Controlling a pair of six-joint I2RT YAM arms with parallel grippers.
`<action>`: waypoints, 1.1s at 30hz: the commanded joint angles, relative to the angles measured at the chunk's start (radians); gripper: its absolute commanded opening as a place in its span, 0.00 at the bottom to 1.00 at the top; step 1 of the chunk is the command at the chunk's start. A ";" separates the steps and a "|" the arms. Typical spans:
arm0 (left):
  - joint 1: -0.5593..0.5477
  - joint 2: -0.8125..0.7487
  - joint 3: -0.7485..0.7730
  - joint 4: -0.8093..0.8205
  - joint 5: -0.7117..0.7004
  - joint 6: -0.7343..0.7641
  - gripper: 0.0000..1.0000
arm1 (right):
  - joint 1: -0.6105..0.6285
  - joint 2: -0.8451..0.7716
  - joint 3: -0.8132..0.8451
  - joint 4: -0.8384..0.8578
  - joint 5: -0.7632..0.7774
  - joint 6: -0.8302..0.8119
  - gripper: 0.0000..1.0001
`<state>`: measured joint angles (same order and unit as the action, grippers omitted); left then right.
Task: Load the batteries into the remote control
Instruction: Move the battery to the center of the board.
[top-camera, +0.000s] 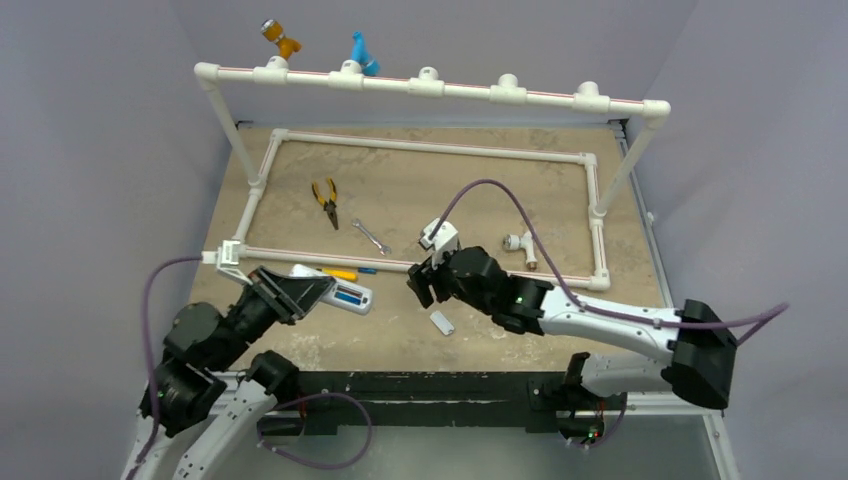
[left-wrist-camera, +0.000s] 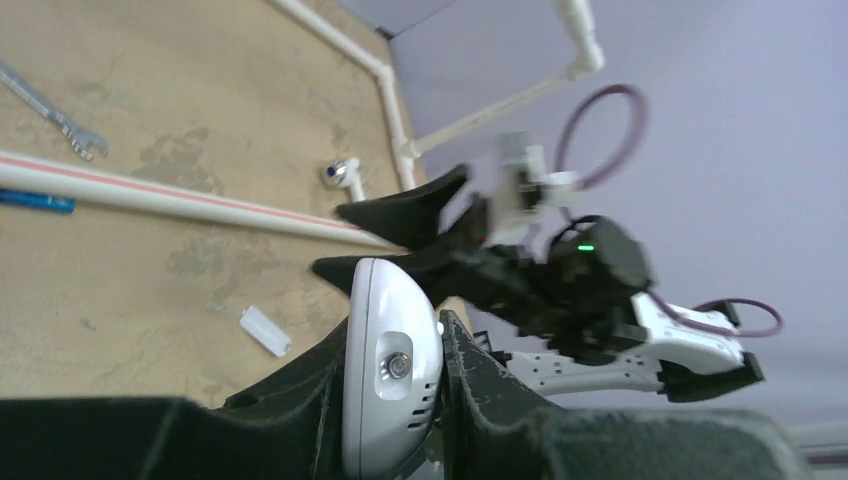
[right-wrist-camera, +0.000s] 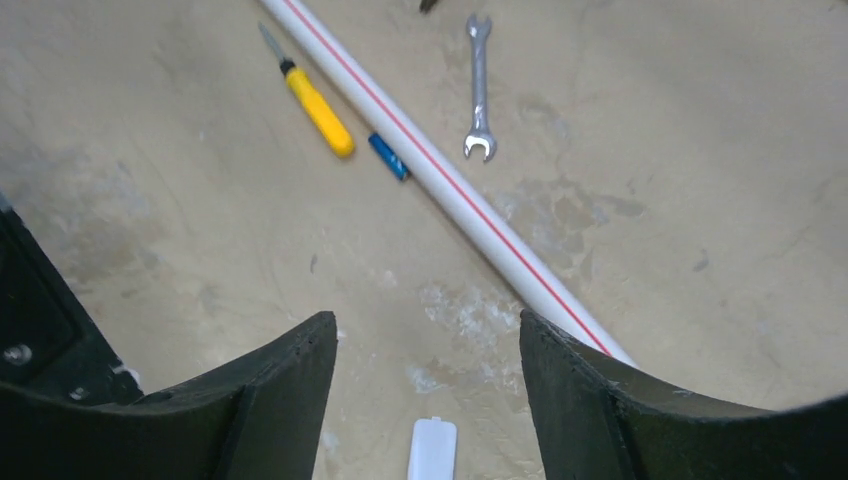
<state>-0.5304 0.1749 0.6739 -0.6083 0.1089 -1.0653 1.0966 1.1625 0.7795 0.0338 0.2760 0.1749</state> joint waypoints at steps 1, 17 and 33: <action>0.006 -0.001 0.217 -0.167 -0.047 0.097 0.00 | 0.000 0.154 0.068 0.060 -0.058 0.050 0.62; 0.005 -0.009 0.317 -0.190 -0.039 0.072 0.00 | 0.078 0.660 0.380 0.074 0.226 0.633 0.54; 0.005 -0.011 0.319 -0.187 -0.016 0.074 0.00 | 0.078 0.869 0.642 -0.282 0.396 0.853 0.55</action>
<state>-0.5304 0.1631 0.9699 -0.8330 0.0669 -1.0019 1.1767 2.0163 1.3434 -0.1673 0.6090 0.9623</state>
